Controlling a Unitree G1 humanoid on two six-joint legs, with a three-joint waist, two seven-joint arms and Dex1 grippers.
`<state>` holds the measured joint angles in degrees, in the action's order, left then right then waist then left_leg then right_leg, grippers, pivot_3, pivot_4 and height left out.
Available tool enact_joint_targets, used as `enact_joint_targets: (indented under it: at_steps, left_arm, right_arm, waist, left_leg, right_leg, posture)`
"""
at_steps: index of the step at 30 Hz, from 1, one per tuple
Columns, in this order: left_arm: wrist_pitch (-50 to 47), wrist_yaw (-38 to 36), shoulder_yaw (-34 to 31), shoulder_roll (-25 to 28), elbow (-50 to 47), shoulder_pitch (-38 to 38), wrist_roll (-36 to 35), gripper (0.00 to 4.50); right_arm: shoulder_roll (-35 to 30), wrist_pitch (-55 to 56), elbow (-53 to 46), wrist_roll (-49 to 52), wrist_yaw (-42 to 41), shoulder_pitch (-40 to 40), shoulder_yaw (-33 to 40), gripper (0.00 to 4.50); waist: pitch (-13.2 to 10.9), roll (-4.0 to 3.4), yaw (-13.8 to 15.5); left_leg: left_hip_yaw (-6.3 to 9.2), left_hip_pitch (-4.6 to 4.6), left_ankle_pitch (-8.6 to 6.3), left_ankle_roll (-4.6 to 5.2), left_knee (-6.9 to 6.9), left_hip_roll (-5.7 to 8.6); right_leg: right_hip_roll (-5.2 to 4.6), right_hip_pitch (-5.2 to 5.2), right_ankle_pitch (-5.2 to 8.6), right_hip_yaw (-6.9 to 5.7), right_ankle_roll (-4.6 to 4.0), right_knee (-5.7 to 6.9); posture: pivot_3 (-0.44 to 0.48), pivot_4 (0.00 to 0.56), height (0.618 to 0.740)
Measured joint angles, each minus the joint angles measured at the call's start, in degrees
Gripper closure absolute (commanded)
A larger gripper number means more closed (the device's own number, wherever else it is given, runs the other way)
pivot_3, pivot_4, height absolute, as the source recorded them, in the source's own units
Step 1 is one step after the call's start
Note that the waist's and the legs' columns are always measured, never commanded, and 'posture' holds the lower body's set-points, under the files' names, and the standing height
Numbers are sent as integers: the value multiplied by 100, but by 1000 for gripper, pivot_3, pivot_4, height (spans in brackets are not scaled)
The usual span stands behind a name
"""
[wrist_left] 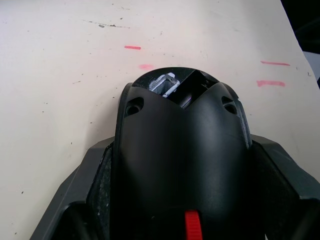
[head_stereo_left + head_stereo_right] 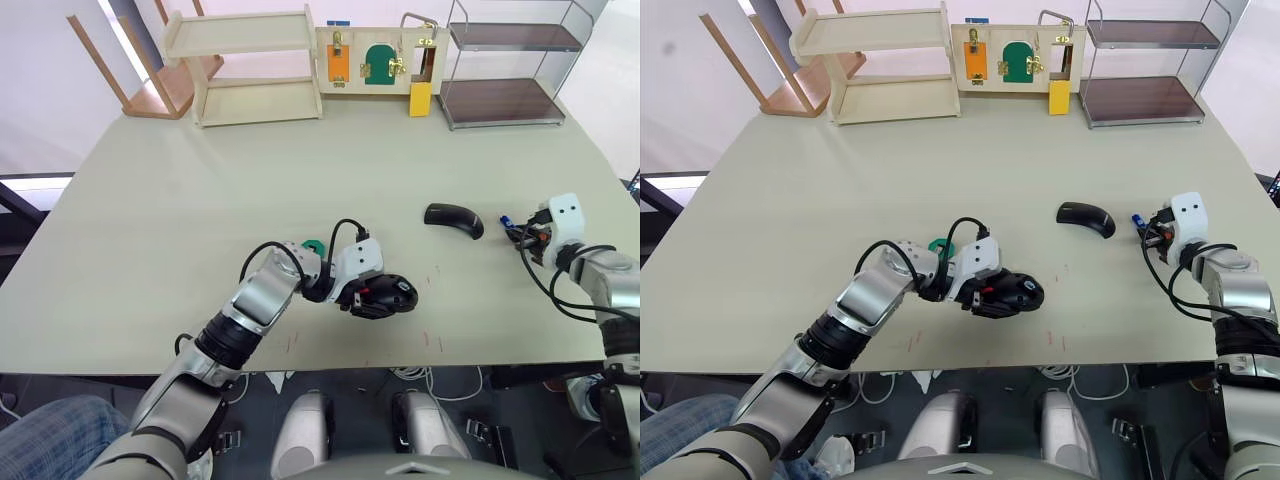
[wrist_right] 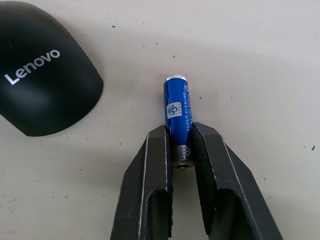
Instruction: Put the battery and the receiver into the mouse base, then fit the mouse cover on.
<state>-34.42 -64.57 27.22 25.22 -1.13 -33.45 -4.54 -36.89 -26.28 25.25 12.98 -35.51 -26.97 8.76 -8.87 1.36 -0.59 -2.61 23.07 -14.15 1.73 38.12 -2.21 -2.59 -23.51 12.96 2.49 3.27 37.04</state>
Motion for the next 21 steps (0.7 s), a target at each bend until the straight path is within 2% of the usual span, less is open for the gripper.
enact_joint_targets:
  at_steps: [6, 10, 11, 15, 21]
  left_arm:
    - [5, 11, 28, -2, -9, -3, 0, 1508]
    - [22, 38, 35, 3, 0, -2, 7, 1508]
    - [34, 83, 36, -3, 3, -2, 16, 1508]
    - [39, 110, 37, -13, 1, 0, 12, 1508]
    - [-6, 220, 53, -75, -17, 8, 3, 1508]
  right_arm:
    - [-472, -1110, -1530, 281, -269, 781, 60, 4400]
    - [-917, -2207, -2853, 842, -718, 1198, 53, 4400]
    - [-1148, -2761, -3384, 1175, -907, 1212, 58, 4400]
    - [-1360, -3679, -3935, 1659, -1047, 1148, 44, 4400]
    - [-959, -5536, -5061, 2701, -832, 427, -62, 4400]
  waist:
    - [1, -7, 5]
    - [1, -9, -6]
    - [1, -9, -7]
    - [-1, -5, 1]
    - [0, -7, 5]
  left_leg:
    - [2, 7, -2, 4, 1, 0]
    - [3, 7, -2, 4, 7, 0]
    - [4, 8, -3, 4, 11, 0]
    - [8, 21, -3, 4, 19, 0]
    - [45, 45, -3, 5, 25, 0]
  right_leg:
    - [-1, -3, 1, -2, 0, -6]
    - [0, -3, 5, -1, -6, -5]
    - [-1, -3, 6, -1, -9, -5]
    - [-3, -10, 6, -5, -8, -6]
    - [-2, -18, 5, -35, -10, -7]
  posture:
    - [0, 150, 740]
    - [0, 150, 740]
    - [0, 150, 740]
    - [0, 150, 740]
    - [0, 150, 740]
